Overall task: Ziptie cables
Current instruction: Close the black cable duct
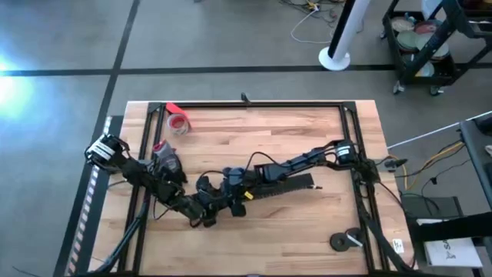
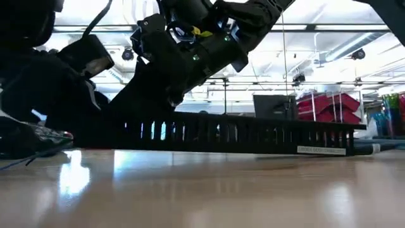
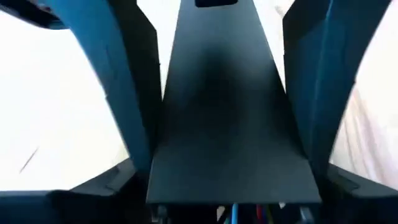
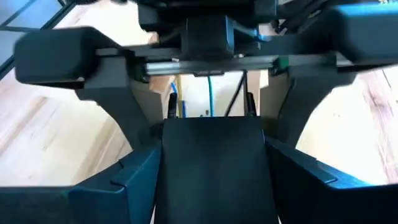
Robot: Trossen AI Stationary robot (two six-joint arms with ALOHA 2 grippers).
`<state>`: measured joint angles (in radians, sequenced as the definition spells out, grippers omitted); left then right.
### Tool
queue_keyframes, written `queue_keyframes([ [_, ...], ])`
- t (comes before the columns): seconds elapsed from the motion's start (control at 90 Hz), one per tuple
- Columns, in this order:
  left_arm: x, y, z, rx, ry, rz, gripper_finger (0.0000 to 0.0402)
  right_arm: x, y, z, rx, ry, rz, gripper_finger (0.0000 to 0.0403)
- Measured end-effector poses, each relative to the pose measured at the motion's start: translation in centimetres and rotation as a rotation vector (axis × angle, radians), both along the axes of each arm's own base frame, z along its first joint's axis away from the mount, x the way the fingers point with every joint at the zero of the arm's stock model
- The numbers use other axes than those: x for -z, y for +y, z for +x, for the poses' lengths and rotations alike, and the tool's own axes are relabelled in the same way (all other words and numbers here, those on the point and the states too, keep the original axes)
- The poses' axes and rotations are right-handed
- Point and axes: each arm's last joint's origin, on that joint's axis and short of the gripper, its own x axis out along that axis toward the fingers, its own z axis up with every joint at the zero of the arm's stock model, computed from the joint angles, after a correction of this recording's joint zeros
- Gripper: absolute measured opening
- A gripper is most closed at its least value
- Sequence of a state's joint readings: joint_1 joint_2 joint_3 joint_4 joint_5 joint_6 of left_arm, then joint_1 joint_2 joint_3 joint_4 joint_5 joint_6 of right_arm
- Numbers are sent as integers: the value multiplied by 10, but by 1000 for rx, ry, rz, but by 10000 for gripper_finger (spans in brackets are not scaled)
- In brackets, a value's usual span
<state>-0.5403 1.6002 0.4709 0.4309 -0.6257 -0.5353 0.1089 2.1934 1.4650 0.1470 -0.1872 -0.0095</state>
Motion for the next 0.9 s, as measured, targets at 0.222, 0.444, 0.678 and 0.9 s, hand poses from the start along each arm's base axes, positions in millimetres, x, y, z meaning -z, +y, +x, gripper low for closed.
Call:
queue_keyframes([
  [0.222,7,-6,-8,4,41,-32,299,5,-3,-3,8,43,-8,224],
  [0.444,25,-12,-13,-42,59,-22,276,7,-8,-4,15,62,-2,230],
  [0.678,31,-14,-10,-57,62,-2,222,7,-7,-4,-9,61,-12,223],
  [0.9,31,-14,-9,-55,68,-5,220,13,-3,0,-37,13,-16,229],
])
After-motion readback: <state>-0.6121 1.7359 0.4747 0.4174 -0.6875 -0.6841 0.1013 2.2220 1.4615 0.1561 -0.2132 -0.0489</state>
